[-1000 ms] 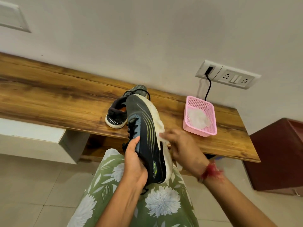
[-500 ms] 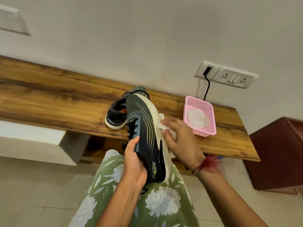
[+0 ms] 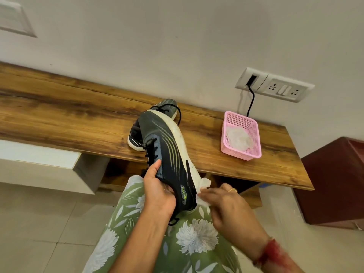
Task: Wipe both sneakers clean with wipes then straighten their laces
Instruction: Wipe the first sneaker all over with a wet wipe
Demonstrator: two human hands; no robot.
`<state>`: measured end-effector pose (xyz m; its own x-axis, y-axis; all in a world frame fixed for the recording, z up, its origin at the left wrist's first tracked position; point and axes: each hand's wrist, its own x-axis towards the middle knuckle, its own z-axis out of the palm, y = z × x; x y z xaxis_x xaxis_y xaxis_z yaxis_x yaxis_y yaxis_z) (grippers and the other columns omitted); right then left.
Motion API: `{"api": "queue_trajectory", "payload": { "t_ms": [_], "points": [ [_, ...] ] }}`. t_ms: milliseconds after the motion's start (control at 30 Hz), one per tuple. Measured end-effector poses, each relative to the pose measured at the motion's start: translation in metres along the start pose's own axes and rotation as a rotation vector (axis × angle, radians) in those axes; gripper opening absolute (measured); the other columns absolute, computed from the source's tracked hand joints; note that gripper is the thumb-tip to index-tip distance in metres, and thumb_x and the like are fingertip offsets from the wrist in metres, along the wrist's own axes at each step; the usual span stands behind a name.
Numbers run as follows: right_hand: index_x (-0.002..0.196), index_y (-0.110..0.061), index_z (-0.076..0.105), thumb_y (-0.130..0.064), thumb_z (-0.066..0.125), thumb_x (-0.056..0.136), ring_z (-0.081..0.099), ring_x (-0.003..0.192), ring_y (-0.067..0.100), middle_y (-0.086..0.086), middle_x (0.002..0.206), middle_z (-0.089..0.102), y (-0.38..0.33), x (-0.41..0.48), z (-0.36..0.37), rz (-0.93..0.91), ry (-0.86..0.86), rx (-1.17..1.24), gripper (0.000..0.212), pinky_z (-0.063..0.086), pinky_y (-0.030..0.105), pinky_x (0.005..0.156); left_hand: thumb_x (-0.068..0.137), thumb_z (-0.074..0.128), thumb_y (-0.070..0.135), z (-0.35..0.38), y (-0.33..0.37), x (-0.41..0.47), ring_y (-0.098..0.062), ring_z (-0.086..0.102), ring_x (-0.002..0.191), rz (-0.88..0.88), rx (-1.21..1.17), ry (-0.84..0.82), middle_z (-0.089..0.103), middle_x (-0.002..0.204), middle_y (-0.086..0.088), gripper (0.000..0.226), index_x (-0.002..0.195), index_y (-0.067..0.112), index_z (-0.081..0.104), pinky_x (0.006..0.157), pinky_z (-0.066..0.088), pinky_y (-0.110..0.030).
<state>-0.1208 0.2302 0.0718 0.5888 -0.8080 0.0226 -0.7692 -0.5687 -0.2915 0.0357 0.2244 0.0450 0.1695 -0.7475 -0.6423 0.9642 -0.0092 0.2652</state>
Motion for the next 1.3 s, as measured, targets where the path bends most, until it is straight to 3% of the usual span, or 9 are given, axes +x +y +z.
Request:
{"api": "queue_trajectory", "payload": {
  "t_ms": [167,333,467,533,633,733,900,1100,1300],
  "points": [
    [0.113,-0.014,0.066,0.005,0.056,0.076,0.05,0.102,0.005,-0.001,0.113,0.066,0.001,0.039,-0.015,0.032,0.357,0.146,0.042,0.038,0.036,0.095,0.094,0.049,0.027,0.005,-0.005,-0.003,-0.018,0.069,0.07,-0.02,0.011,-0.06,0.074,0.08,-0.005,0.025,0.098,0.011,0.068,0.068,0.051,-0.033],
    [0.115,-0.012,0.065,0.007,0.061,0.077,0.06,0.104,0.025,0.001,0.118,0.064,0.007,0.042,0.009,-0.054,0.177,0.054,0.042,0.039,0.033,0.093,0.094,0.048,0.027,0.005,-0.005,-0.007,-0.022,0.067,0.082,-0.068,-0.015,-0.093,0.073,0.087,-0.01,0.029,0.101,0.007,0.068,0.076,0.05,-0.035],
    [0.111,-0.015,0.067,0.006,0.07,0.07,0.057,0.084,0.016,-0.003,0.113,0.066,0.01,0.002,0.016,-0.078,0.126,0.021,0.047,0.052,0.026,0.068,0.094,0.049,0.027,-0.002,-0.002,-0.001,-0.025,0.066,0.089,-0.071,-0.032,-0.038,0.073,0.091,-0.01,0.028,0.105,0.009,0.067,0.077,0.05,-0.038],
    [0.109,-0.018,0.068,0.0,0.067,0.072,0.053,0.083,0.011,-0.008,0.11,0.066,0.013,-0.01,0.015,-0.069,0.078,0.009,0.042,0.052,0.025,0.069,0.093,0.05,0.027,-0.003,-0.004,0.001,-0.024,0.066,0.087,-0.082,-0.006,-0.024,0.073,0.087,-0.009,0.027,0.106,0.009,0.067,0.074,0.051,-0.037],
    [0.104,-0.02,0.07,-0.019,0.047,0.079,0.049,0.088,-0.002,-0.017,0.099,0.064,0.011,-0.007,-0.004,0.031,0.237,0.15,0.033,0.052,0.033,0.078,0.094,0.049,0.025,0.0,-0.008,-0.002,-0.022,0.067,0.08,-0.109,-0.024,-0.038,0.074,0.082,-0.008,0.025,0.104,0.01,0.067,0.069,0.05,-0.036],
    [0.105,-0.014,0.07,-0.01,0.052,0.078,0.048,0.093,-0.004,-0.005,0.103,0.068,0.006,0.025,-0.024,0.034,0.452,0.193,0.032,0.047,0.045,0.09,0.096,0.047,0.025,0.006,-0.011,-0.006,-0.022,0.071,0.069,-0.134,-0.055,-0.076,0.074,0.081,-0.009,0.026,0.103,0.009,0.066,0.068,0.05,-0.036],
    [0.11,-0.012,0.068,0.002,0.053,0.074,0.061,0.102,0.023,0.002,0.114,0.066,0.013,0.035,-0.003,-0.065,0.191,0.054,0.042,0.042,0.037,0.093,0.097,0.045,0.025,0.006,-0.01,-0.01,-0.023,0.072,0.066,-0.168,-0.081,-0.123,0.073,0.082,-0.013,0.03,0.096,0.004,0.067,0.073,0.049,-0.036],
    [0.122,-0.014,0.062,0.0,0.051,0.075,0.034,0.084,0.002,-0.004,0.128,0.058,0.022,-0.025,0.033,-0.032,0.263,0.029,0.05,0.04,0.017,0.073,0.097,0.047,0.024,0.0,-0.005,-0.003,-0.024,0.067,0.087,-0.17,-0.104,-0.052,0.074,0.086,-0.012,0.028,0.107,0.006,0.065,0.073,0.049,-0.039],
    [0.121,-0.009,0.061,-0.008,0.039,0.088,0.045,0.08,0.011,0.0,0.13,0.056,0.024,-0.065,0.047,-0.057,0.372,0.028,0.04,0.04,0.018,0.072,0.097,0.048,0.024,-0.001,-0.004,-0.002,-0.024,0.071,0.077,-0.193,-0.129,-0.044,0.074,0.084,-0.012,0.027,0.106,0.006,0.065,0.07,0.05,-0.039]
  ]
}}
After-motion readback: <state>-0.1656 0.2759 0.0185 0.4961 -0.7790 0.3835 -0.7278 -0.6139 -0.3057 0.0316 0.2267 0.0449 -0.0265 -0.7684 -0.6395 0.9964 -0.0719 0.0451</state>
